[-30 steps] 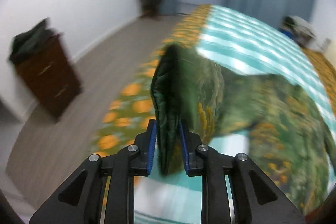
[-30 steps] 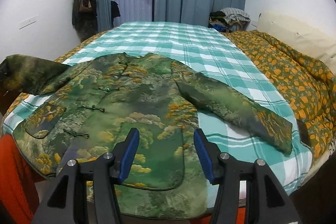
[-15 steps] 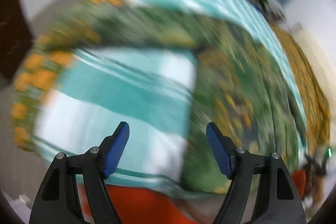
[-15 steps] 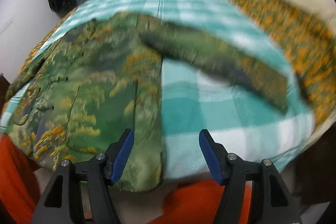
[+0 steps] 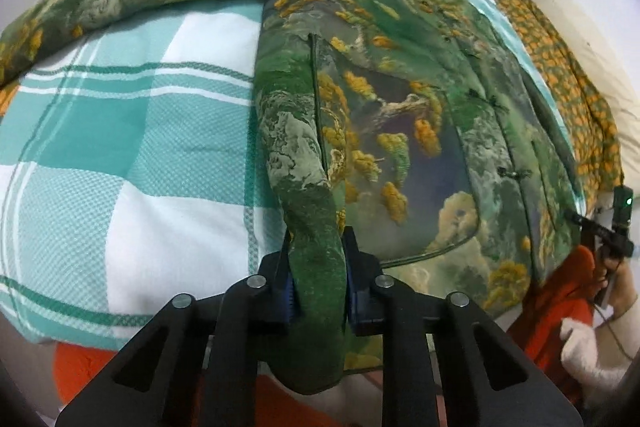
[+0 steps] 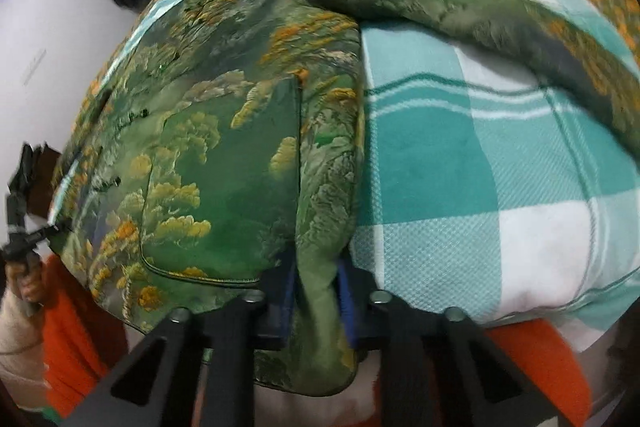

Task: Fold large clothes

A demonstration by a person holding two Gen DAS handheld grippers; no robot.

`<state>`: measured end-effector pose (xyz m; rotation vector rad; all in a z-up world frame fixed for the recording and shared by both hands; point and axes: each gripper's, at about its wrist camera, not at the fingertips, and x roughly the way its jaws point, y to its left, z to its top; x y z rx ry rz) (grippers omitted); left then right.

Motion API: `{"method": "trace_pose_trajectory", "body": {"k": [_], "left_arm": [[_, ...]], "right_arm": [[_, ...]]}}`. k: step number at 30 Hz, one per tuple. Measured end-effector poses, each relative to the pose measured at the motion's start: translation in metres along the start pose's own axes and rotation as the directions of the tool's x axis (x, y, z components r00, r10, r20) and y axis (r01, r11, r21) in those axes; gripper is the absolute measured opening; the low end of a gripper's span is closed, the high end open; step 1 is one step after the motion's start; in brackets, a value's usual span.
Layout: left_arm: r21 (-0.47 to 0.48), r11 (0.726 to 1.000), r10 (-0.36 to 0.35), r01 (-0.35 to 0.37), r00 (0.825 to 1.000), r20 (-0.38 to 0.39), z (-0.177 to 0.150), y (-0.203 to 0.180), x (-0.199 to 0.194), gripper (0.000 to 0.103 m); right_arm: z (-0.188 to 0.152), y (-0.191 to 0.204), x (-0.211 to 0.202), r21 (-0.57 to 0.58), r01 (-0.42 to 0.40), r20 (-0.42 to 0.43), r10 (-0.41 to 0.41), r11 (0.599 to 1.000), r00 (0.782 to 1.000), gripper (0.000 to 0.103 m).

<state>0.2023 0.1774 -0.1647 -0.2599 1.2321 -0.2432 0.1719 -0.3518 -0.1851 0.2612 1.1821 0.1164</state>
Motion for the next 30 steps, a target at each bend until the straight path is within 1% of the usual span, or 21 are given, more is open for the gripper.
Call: {"method": "trace_pose_trajectory", "body": {"k": [4,7,8,9,10,11,12,13,14,15,16,17,18,19,22,23,24,25,26,28,30], "left_arm": [[0.036,0.999,0.004,-0.004,1.000,-0.004,-0.015,-0.004,-0.011,0.016],[0.062,0.996,0.058,-0.058,0.998,-0.002,-0.023,-0.002,-0.007,0.021],[0.060,0.996,0.066,-0.066,0.998,0.004,-0.022,-0.002,-0.007,0.026],[0.054,0.996,0.077,-0.078,0.997,0.012,-0.019,-0.002,-0.007,0.035],[0.044,0.995,0.091,-0.092,0.996,0.023,-0.017,-0.002,-0.010,0.039],[0.032,0.994,0.107,-0.109,0.993,0.051,-0.013,-0.002,-0.018,0.047],[0.029,0.993,0.115,-0.118,0.991,0.073,-0.012,-0.005,-0.023,0.054],[0.030,0.992,0.119,-0.123,0.987,0.111,-0.008,-0.007,-0.036,0.058],[0.033,0.992,0.117,-0.123,0.983,0.139,-0.009,-0.007,-0.047,0.068],[0.034,0.991,0.120,-0.128,0.975,0.185,-0.006,-0.010,-0.061,0.077],[0.033,0.990,0.124,-0.134,0.968,0.218,-0.003,-0.012,-0.069,0.081],[0.025,0.989,0.131,-0.143,0.952,0.276,0.003,-0.017,-0.082,0.089],[0.019,0.989,0.136,-0.149,0.942,0.306,0.006,-0.019,-0.090,0.096],[0.010,0.988,0.142,-0.156,0.924,0.355,0.014,-0.025,-0.099,0.098],[-0.009,0.989,0.134,-0.145,0.886,0.445,0.028,-0.039,-0.104,0.101],[-0.017,0.989,0.135,-0.144,0.876,0.463,0.033,-0.044,-0.103,0.101],[-0.023,0.990,0.137,-0.143,0.872,0.470,0.036,-0.048,-0.100,0.101],[-0.030,0.990,0.138,-0.141,0.870,0.473,0.039,-0.052,-0.095,0.101],[-0.032,0.990,0.136,-0.138,0.871,0.472,0.043,-0.057,-0.088,0.101],[-0.031,0.991,0.131,-0.132,0.878,0.460,0.044,-0.064,-0.074,0.101],[-0.024,0.992,0.120,-0.121,0.898,0.424,0.042,-0.071,-0.055,0.100]], "right_arm": [[-0.002,0.006,-0.013,-0.046,0.031,0.018,-0.030,0.998,0.999,0.014],[-0.009,0.004,-0.018,-0.052,0.040,0.010,-0.040,0.998,0.999,0.014],[-0.011,0.004,-0.016,-0.056,0.049,0.010,-0.049,0.997,0.999,0.014],[-0.011,0.005,-0.013,-0.062,0.062,0.018,-0.061,0.996,0.998,0.015],[-0.008,0.007,-0.009,-0.063,0.076,0.021,-0.075,0.995,0.997,0.020],[-0.006,0.007,-0.008,-0.054,0.086,0.022,-0.085,0.995,0.996,0.021],[-0.005,0.004,-0.009,-0.031,0.087,0.026,-0.086,0.996,0.996,0.029],[-0.003,0.000,-0.014,-0.002,0.072,0.042,-0.072,0.997,0.997,0.038],[-0.001,-0.003,-0.020,0.016,0.061,0.065,-0.062,0.998,0.996,0.040],[0.001,-0.005,-0.023,0.025,0.058,0.086,-0.060,0.998,0.994,0.042],[0.005,-0.011,-0.033,0.044,0.064,0.131,-0.069,0.997,0.989,0.043],[0.006,-0.017,-0.040,0.060,0.070,0.158,-0.078,0.996,0.984,0.044],[0.009,-0.027,-0.049,0.091,0.072,0.195,-0.089,0.993,0.977,0.046],[0.012,-0.036,-0.055,0.126,0.070,0.226,-0.097,0.990,0.969,0.048],[0.020,-0.064,-0.071,0.240,0.049,0.302,-0.123,0.970,0.946,0.048],[0.023,-0.081,-0.078,0.294,0.039,0.332,-0.141,0.955,0.933,0.048],[0.023,-0.096,-0.083,0.339,0.032,0.355,-0.159,0.940,0.921,0.048],[0.024,-0.111,-0.086,0.385,0.023,0.370,-0.178,0.923,0.912,0.049],[0.025,-0.134,-0.089,0.458,-0.003,0.384,-0.194,0.889,0.903,0.048],[0.026,-0.158,-0.083,0.536,-0.054,0.388,-0.189,0.842,0.902,0.048],[0.025,-0.192,-0.068,0.632,-0.125,0.386,-0.171,0.764,0.907,0.049]]}}
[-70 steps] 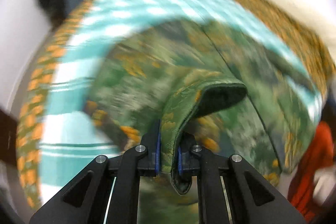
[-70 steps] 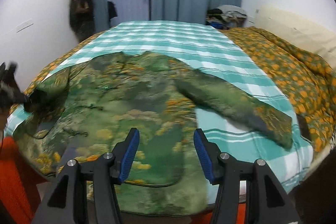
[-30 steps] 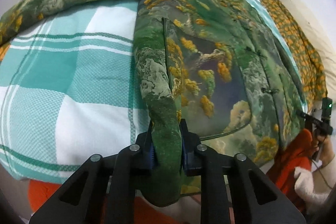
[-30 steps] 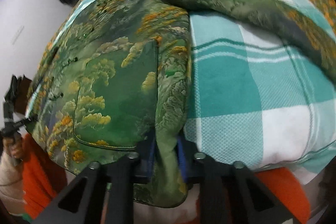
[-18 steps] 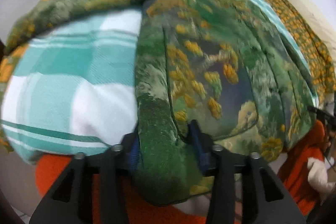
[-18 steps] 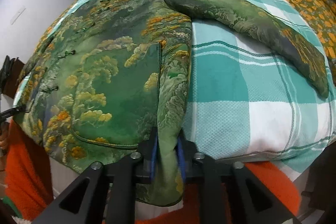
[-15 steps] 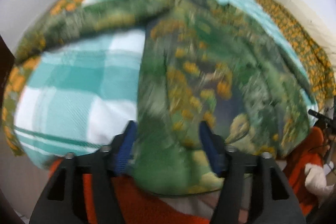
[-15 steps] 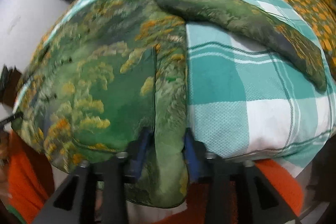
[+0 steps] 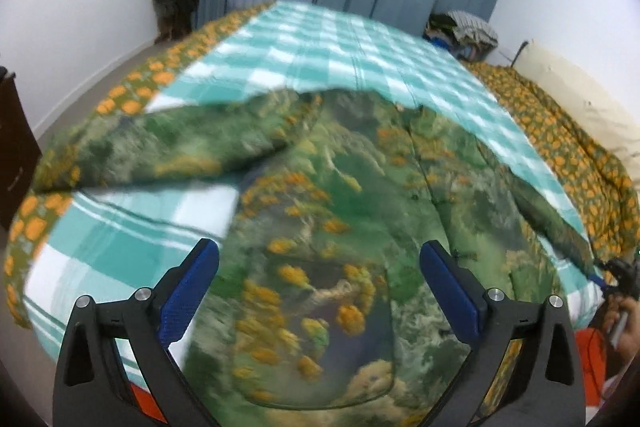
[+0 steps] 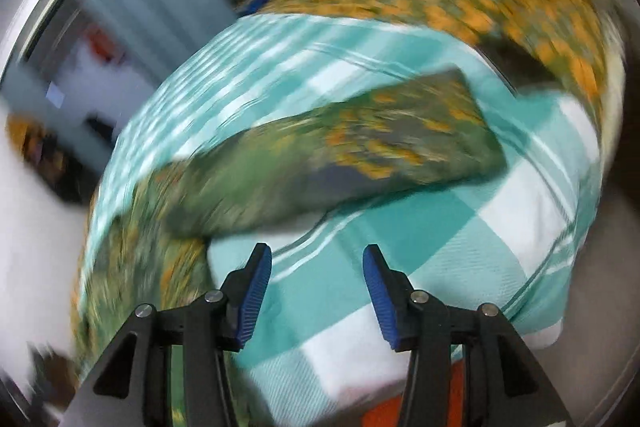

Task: Fold large clothes

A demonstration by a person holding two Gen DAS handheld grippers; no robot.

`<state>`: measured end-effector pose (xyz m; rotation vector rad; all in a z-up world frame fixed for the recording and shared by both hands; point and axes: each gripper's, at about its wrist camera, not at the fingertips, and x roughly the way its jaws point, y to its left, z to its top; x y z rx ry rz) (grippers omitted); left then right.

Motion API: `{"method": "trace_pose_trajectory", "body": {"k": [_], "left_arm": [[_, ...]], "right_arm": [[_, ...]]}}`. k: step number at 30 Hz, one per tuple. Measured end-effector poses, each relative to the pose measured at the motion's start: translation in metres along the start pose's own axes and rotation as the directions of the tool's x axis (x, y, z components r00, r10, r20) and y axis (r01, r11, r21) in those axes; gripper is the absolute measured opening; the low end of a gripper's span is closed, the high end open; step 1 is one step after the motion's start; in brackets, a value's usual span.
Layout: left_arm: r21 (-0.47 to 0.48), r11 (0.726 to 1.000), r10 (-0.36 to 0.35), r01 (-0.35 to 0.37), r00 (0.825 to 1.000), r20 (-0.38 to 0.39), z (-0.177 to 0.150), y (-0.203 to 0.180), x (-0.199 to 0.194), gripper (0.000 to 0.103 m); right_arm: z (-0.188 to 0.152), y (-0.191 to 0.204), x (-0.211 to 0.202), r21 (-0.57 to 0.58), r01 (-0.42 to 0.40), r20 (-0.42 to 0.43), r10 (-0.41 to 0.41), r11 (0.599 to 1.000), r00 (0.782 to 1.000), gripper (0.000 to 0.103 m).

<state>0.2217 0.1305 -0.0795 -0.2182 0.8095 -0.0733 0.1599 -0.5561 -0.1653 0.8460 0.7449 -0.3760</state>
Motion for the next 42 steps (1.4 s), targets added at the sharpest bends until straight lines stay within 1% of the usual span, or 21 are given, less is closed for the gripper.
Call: {"method": "trace_pose_trajectory", "body": {"k": [4,7,9,11,12,14,15,17,18,19,20,22,23,26,29,31,35,38,39,40,42], "left_arm": [[0.023,1.000,0.011,-0.010,0.999,-0.046,-0.019,-0.013,0.003,0.100],[0.067,0.997,0.035,-0.031,0.997,-0.063,-0.030,-0.021,-0.001,0.101],[0.087,0.996,0.040,-0.035,0.997,-0.066,-0.036,-0.023,-0.004,0.101],[0.088,0.996,0.036,-0.029,0.997,-0.075,-0.040,-0.022,-0.004,0.101],[0.081,0.996,0.028,-0.021,0.996,-0.083,-0.042,-0.021,-0.004,0.101],[0.066,0.998,0.017,-0.011,0.996,-0.093,-0.045,-0.019,-0.004,0.101],[0.060,0.998,0.016,-0.011,0.995,-0.095,-0.046,-0.019,-0.003,0.101],[0.056,0.998,0.025,-0.020,0.995,-0.101,-0.048,-0.020,0.001,0.101],[0.061,0.998,0.031,-0.025,0.994,-0.104,-0.049,-0.021,0.003,0.101],[0.068,0.997,0.037,-0.030,0.994,-0.105,-0.050,-0.023,0.005,0.101],[0.080,0.996,0.047,-0.038,0.993,-0.108,-0.051,-0.026,0.008,0.101],[0.093,0.995,0.050,-0.040,0.992,-0.113,-0.054,-0.031,0.010,0.101],[0.095,0.995,0.043,-0.032,0.992,-0.115,-0.055,-0.033,0.010,0.101],[0.102,0.995,0.029,-0.017,0.993,-0.118,-0.058,-0.038,0.008,0.101],[0.112,0.994,0.031,-0.018,0.993,-0.117,-0.059,-0.039,0.005,0.101],[0.112,0.993,0.035,-0.022,0.993,-0.115,-0.059,-0.038,0.002,0.101],[0.101,0.995,0.030,-0.019,0.993,-0.111,-0.060,-0.037,-0.004,0.101],[0.110,0.994,0.015,-0.002,0.993,-0.120,-0.060,-0.041,-0.002,0.101],[0.114,0.993,0.008,0.006,0.992,-0.123,-0.060,-0.045,-0.001,0.101],[0.117,0.993,-0.006,0.021,0.992,-0.129,-0.058,-0.049,0.001,0.101],[0.110,0.992,-0.043,0.058,0.989,-0.138,-0.053,-0.059,0.004,0.101]], "right_arm": [[0.015,-0.042,0.034,0.221,-0.019,0.038,0.011,0.975,0.999,0.048],[0.026,-0.064,0.045,0.349,0.002,0.129,-0.050,0.937,0.990,0.048],[0.032,-0.074,0.052,0.394,-0.001,0.162,-0.069,0.919,0.984,0.048],[0.036,-0.073,0.056,0.402,0.003,0.176,-0.081,0.916,0.981,0.030],[0.039,-0.068,0.055,0.383,0.025,0.181,-0.102,0.923,0.978,0.017],[0.041,-0.046,0.042,0.301,0.047,0.223,-0.118,0.953,0.968,0.011],[0.041,-0.023,0.030,0.209,0.056,0.260,-0.111,0.976,0.959,0.011],[0.041,0.012,0.011,0.044,0.047,0.305,-0.058,0.998,0.950,0.010],[0.033,0.043,-0.003,-0.072,0.044,0.327,-0.018,0.996,0.945,0.010],[0.028,0.067,-0.012,-0.162,0.047,0.339,0.011,0.986,0.941,0.010],[0.015,0.103,-0.025,-0.290,0.060,0.351,0.048,0.955,0.935,0.010],[-0.011,0.152,-0.042,-0.458,0.070,0.362,0.113,0.886,0.925,0.010],[-0.033,0.181,-0.050,-0.553,0.066,0.350,0.161,0.830,0.923,0.010],[-0.084,0.231,-0.053,-0.687,-0.007,0.252,0.248,0.727,0.935,0.010],[-0.139,0.268,-0.030,-0.773,-0.065,0.135,0.264,0.631,0.955,0.010],[-0.174,0.282,-0.004,-0.815,-0.083,0.064,0.232,0.573,0.971,0.010],[-0.225,0.287,0.032,-0.853,-0.111,-0.026,0.172,0.510,0.985,0.010],[-0.246,0.279,0.051,-0.856,-0.131,-0.089,0.107,0.499,0.990,0.016],[-0.250,0.277,0.053,-0.856,-0.142,-0.108,0.097,0.497,0.989,0.025],[-0.252,0.274,0.056,-0.848,-0.183,-0.158,0.093,0.498,0.983,0.043],[-0.258,0.271,0.048,-0.834,-0.234,-0.207,0.110,0.499,0.972,0.062]]}}
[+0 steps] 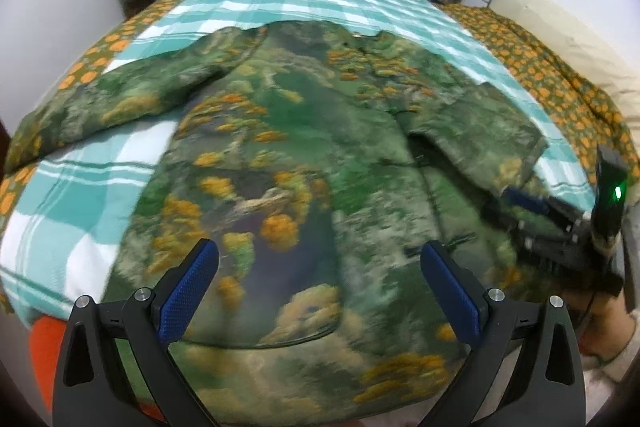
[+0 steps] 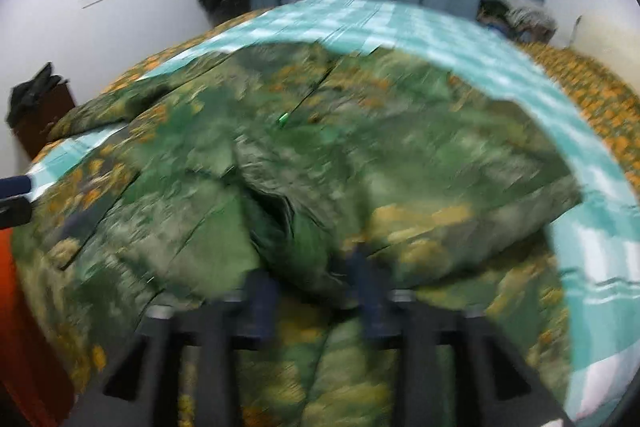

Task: Fold large clothes

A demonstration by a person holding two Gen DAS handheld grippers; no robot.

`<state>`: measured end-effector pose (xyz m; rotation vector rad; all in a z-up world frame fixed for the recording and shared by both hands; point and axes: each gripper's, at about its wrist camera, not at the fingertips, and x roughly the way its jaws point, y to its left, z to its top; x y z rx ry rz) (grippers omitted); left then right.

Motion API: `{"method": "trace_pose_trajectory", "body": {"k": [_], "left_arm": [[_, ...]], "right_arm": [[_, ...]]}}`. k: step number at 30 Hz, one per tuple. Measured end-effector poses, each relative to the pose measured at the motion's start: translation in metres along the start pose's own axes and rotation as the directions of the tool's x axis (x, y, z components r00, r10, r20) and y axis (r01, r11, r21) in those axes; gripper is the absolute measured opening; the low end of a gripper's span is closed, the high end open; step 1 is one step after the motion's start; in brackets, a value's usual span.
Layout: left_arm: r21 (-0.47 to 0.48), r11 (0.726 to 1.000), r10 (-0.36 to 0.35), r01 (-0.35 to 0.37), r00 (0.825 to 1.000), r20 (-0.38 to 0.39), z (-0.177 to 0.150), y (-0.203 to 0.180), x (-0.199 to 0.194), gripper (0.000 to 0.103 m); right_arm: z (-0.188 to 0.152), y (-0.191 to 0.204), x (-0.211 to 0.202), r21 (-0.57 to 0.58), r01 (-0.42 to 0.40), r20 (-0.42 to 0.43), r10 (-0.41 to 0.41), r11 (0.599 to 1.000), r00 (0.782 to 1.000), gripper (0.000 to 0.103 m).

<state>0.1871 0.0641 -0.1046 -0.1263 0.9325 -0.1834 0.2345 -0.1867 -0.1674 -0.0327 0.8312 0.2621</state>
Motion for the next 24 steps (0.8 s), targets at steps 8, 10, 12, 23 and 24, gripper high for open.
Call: {"method": "trace_pose_trajectory", "body": {"k": [8,10,12,23,24], "left_arm": [[0.013,0.966,-0.258,0.260,0.963,-0.077,0.042,-0.068,0.025,0.101],[-0.006,0.947,-0.317,0.320,0.937,-0.149,0.048,-0.087,0.051,0.100],[-0.011,0.951,-0.304,0.308,0.930,-0.208,0.053,-0.104,0.083,0.098],[-0.018,0.983,-0.180,0.181,0.950,-0.254,0.065,-0.132,0.124,0.008],[0.017,0.984,-0.169,0.178,0.958,-0.230,0.070,-0.134,0.114,0.008]], "right_arm": [[-0.024,0.007,-0.058,-0.006,-0.001,0.047,0.001,1.000,0.999,0.063],[-0.027,0.002,-0.065,0.014,0.023,0.062,-0.024,1.000,0.998,0.063],[-0.026,-0.007,-0.066,0.049,0.029,0.076,-0.033,0.998,0.997,0.063],[-0.026,-0.030,-0.084,0.096,0.048,0.176,-0.064,0.994,0.982,0.063],[-0.026,-0.035,-0.084,0.111,0.048,0.178,-0.067,0.993,0.982,0.063]]}}
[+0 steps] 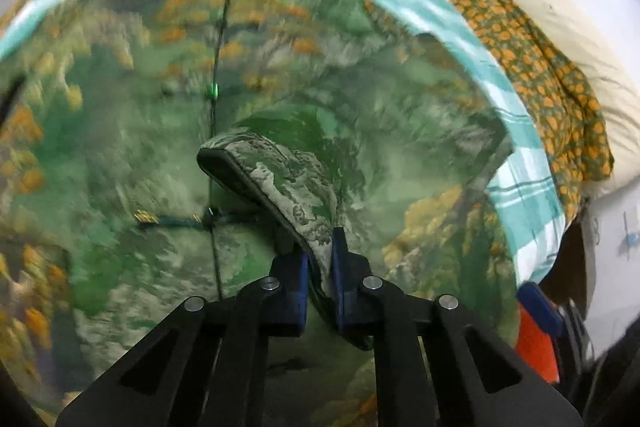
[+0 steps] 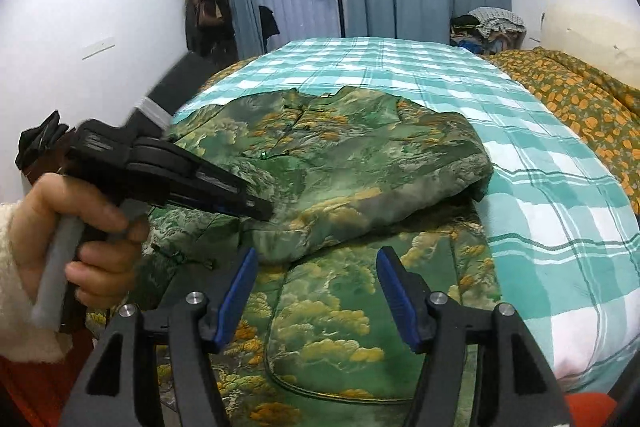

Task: Fold large clothes

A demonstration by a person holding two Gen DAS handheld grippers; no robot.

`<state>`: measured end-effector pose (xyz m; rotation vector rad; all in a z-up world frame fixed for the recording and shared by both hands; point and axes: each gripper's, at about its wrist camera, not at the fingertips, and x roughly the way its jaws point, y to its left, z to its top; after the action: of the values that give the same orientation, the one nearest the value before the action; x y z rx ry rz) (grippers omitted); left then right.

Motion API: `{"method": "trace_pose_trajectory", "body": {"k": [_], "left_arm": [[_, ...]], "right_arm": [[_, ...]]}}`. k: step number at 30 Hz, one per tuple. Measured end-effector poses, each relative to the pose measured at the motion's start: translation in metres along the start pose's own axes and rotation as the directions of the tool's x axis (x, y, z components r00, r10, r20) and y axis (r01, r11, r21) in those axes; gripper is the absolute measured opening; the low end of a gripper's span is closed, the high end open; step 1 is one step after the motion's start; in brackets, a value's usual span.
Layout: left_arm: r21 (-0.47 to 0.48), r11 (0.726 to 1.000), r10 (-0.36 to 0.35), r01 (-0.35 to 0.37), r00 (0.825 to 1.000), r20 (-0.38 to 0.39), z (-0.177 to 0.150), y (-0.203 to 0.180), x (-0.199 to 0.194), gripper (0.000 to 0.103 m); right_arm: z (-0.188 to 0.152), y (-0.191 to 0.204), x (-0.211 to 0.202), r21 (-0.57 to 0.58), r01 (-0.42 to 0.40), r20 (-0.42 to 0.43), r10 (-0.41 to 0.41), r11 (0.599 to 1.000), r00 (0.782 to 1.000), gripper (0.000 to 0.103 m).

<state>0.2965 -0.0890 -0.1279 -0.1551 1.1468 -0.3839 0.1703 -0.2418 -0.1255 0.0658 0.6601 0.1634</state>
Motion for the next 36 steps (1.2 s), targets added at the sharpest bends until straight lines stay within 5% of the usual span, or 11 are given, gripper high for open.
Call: {"method": "trace_pose_trajectory", "body": {"k": [5,11,13,16,22,28,36], "left_arm": [[0.117,0.990,0.065,-0.079,0.991,0.118,0.038,0.004,-0.032,0.008],[0.035,0.986,0.157,-0.163,0.978,0.135,0.091,0.071,-0.014,0.008],[0.007,0.985,0.168,-0.170,0.979,0.119,0.094,0.088,-0.004,0.008],[-0.027,0.983,0.183,-0.182,0.977,0.107,0.096,0.106,0.014,0.008],[-0.012,0.978,0.206,-0.207,0.970,0.125,0.088,0.114,0.034,0.009],[-0.027,0.979,0.204,-0.202,0.972,0.119,0.082,0.126,0.050,0.010],[-0.016,0.983,0.182,-0.182,0.972,0.150,0.073,0.133,0.061,0.012]], "right_arm": [[0.003,-0.024,0.005,0.086,0.005,0.002,-0.005,0.996,1.000,0.063],[0.024,-0.072,0.025,0.194,0.053,-0.038,-0.047,0.979,0.998,0.063],[0.041,-0.088,0.035,0.207,0.057,-0.055,-0.046,0.977,0.997,0.059],[0.073,-0.111,0.063,0.205,0.042,-0.109,-0.020,0.978,0.994,0.031],[0.117,-0.126,0.133,0.114,0.030,-0.168,-0.011,0.993,0.986,0.031],[0.090,-0.132,0.200,0.121,0.045,-0.325,-0.003,0.992,0.946,0.028],[0.117,-0.133,0.214,0.080,0.044,-0.418,-0.007,0.996,0.908,0.028]]}}
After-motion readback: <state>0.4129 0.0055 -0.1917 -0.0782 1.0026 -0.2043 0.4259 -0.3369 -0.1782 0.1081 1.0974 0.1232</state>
